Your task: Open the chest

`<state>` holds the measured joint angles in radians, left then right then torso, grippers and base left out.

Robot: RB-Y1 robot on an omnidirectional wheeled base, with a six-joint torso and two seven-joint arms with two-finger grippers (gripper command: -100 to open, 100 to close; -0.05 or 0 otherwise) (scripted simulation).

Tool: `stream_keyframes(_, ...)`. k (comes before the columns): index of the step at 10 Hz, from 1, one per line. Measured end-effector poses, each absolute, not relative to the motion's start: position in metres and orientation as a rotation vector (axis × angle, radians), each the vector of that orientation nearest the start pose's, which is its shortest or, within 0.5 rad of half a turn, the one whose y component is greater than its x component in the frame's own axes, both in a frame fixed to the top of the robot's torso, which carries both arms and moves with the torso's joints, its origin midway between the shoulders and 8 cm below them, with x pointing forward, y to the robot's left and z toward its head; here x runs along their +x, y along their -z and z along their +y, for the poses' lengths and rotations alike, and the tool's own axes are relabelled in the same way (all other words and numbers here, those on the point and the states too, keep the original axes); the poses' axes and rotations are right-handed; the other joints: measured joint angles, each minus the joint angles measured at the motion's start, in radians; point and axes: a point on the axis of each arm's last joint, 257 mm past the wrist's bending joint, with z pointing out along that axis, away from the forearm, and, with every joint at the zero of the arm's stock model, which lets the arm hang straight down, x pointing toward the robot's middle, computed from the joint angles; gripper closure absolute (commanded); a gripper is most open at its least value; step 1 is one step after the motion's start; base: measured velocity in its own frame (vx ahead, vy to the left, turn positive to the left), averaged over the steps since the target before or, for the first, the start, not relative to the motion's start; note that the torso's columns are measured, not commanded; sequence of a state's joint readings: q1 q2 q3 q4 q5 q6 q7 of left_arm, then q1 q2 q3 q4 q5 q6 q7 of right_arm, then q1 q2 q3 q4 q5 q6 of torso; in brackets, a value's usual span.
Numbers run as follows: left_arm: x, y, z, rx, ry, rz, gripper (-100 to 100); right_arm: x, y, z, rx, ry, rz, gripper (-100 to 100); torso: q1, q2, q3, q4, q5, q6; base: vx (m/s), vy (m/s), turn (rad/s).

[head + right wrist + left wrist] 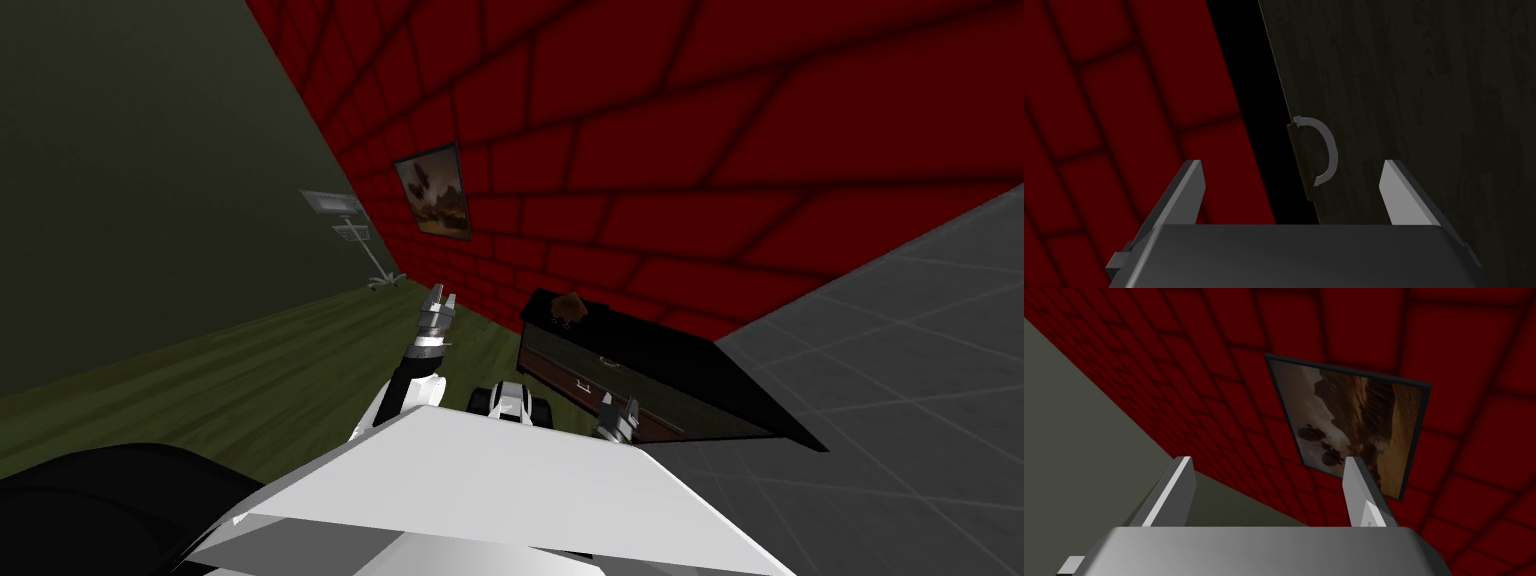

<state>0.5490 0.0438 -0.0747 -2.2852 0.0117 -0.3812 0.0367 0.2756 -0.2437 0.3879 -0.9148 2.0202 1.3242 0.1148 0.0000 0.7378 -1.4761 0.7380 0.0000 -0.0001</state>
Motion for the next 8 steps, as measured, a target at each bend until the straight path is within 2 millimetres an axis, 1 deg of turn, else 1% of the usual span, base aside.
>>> stream_keyframes(3, 0.361, 0.015, 0.259, -0.791, 1.362, 0.745, 0, 0.259, 0.381, -0.426, -0.549, 1.601, 1.511, -100, -0.001, -0.002, -0.001, 0.000, 0.000, 0.000, 0.093, -0.038, 0.095)
stream_keyframes(8, 0.361, 0.015, 0.259, -0.791, 1.362, 0.745, 0, 0.250, 0.382, -0.417, -0.751, 1.639, 1.396, -100, 0.000, 0.001, 0.000, 0.000, 0.000, 0.000, 0.053, -0.036, 0.054)
